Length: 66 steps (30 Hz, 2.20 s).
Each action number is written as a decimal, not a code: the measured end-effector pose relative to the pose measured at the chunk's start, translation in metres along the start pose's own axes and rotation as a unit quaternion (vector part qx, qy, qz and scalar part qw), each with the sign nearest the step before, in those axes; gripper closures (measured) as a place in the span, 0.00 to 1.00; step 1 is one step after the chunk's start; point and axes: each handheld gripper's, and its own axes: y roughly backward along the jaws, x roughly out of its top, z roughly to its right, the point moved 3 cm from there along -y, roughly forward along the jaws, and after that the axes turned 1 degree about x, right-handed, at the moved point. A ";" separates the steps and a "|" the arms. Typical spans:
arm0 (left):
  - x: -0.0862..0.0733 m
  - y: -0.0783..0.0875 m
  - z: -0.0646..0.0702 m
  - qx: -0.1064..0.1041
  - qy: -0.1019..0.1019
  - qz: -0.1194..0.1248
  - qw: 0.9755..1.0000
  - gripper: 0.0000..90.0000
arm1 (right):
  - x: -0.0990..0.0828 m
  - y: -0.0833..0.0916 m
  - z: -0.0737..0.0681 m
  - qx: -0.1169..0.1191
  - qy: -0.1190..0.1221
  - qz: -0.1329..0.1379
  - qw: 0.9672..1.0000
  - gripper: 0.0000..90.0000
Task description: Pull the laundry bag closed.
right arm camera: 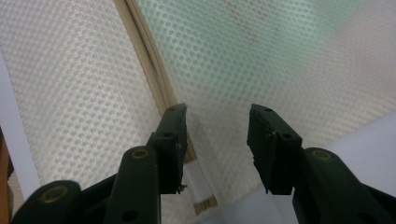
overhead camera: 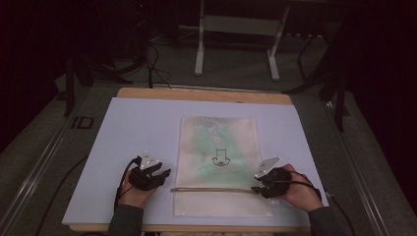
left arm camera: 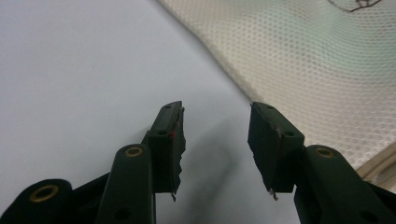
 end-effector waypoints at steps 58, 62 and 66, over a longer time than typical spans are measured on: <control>0.000 -0.001 0.006 -0.016 -0.014 -0.003 1.000 0.61 | 0.082 -0.034 -0.041 0.066 0.087 0.029 0.994 0.61; 0.000 -0.002 0.006 -0.017 -0.015 -0.004 1.000 0.61 | 0.086 -0.036 -0.043 0.068 0.090 0.026 0.993 0.60; 0.000 -0.002 0.006 -0.018 -0.016 -0.004 1.000 0.61 | 0.090 -0.039 -0.045 0.071 0.092 0.025 0.993 0.60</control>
